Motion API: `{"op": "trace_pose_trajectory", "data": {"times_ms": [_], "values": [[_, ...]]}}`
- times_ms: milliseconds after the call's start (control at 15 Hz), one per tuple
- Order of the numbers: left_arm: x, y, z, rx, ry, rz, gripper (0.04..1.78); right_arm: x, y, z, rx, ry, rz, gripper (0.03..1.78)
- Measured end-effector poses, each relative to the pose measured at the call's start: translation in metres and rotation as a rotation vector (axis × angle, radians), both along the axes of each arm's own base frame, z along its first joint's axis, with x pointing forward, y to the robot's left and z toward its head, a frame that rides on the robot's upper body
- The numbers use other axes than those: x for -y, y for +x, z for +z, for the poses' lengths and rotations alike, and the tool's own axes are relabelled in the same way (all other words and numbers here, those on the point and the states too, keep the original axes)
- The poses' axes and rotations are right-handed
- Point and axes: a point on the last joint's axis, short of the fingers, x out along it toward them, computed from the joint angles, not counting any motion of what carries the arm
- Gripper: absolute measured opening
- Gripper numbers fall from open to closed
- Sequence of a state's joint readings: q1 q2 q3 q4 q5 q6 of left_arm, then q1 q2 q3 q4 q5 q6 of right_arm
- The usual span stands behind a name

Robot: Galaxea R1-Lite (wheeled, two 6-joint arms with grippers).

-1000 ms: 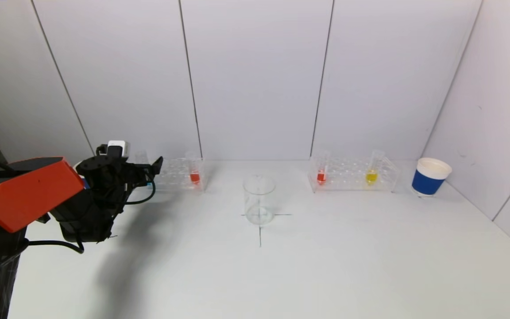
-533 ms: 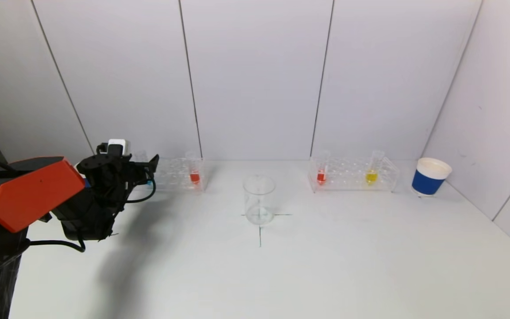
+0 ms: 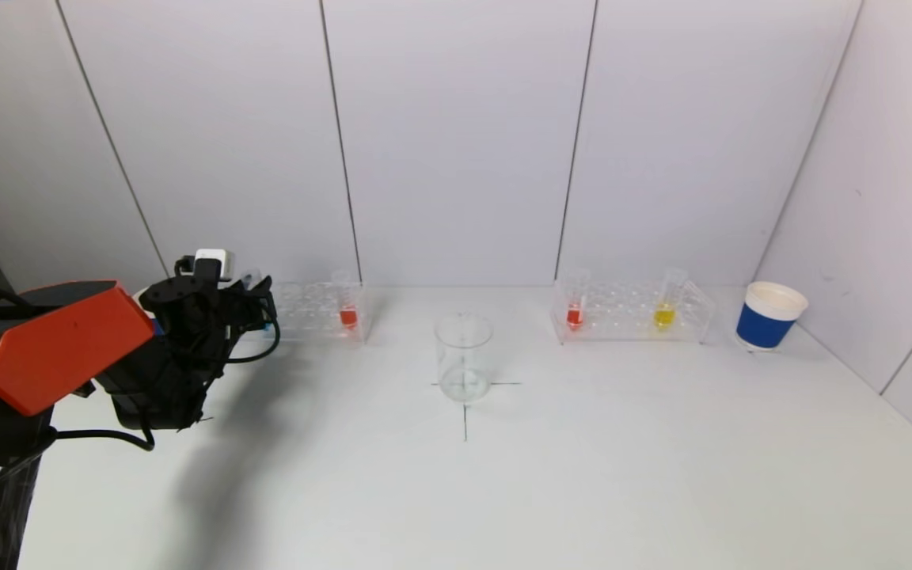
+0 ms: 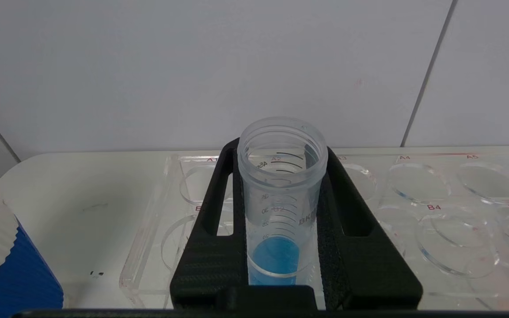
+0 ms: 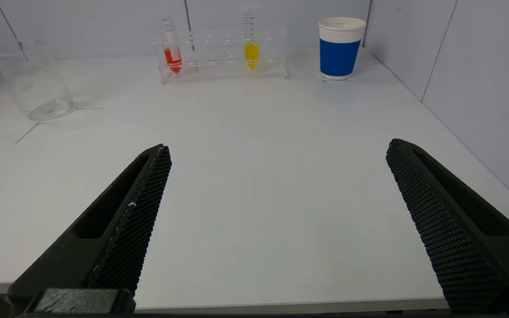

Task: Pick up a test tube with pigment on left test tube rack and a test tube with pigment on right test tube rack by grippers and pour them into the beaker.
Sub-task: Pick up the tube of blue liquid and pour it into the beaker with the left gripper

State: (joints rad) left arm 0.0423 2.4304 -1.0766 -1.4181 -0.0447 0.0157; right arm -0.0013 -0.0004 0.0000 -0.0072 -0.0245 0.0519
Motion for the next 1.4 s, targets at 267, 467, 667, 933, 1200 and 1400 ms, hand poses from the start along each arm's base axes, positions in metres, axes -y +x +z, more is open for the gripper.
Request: {"op": "trace_pose_trajectory", "data": {"times_ms": [267, 467, 667, 933, 1200, 1400], "values": [[0.000, 0.000, 0.000, 0.001, 0.000, 0.000, 0.45, 0.000, 0.000, 0.000, 0.000, 0.000, 0.000, 1.77], [0.000, 0.000, 0.000, 0.000, -0.001, 0.000, 0.45, 0.000, 0.000, 0.000, 0.000, 0.000, 0.000, 1.77], [-0.001, 0.000, 0.001, 0.000, -0.001, 0.003, 0.45, 0.000, 0.000, 0.000, 0.000, 0.000, 0.000, 1.77], [0.000, -0.001, 0.016, -0.009, -0.001, 0.003, 0.45, 0.000, 0.000, 0.000, 0.000, 0.000, 0.000, 1.77], [0.000, 0.000, 0.049, 0.010, 0.000, 0.003, 0.45, 0.000, 0.000, 0.000, 0.000, 0.000, 0.000, 1.77], [0.000, 0.002, 0.080, 0.018, 0.000, 0.002, 0.45, 0.000, 0.000, 0.000, 0.000, 0.000, 0.000, 1.77]]}}
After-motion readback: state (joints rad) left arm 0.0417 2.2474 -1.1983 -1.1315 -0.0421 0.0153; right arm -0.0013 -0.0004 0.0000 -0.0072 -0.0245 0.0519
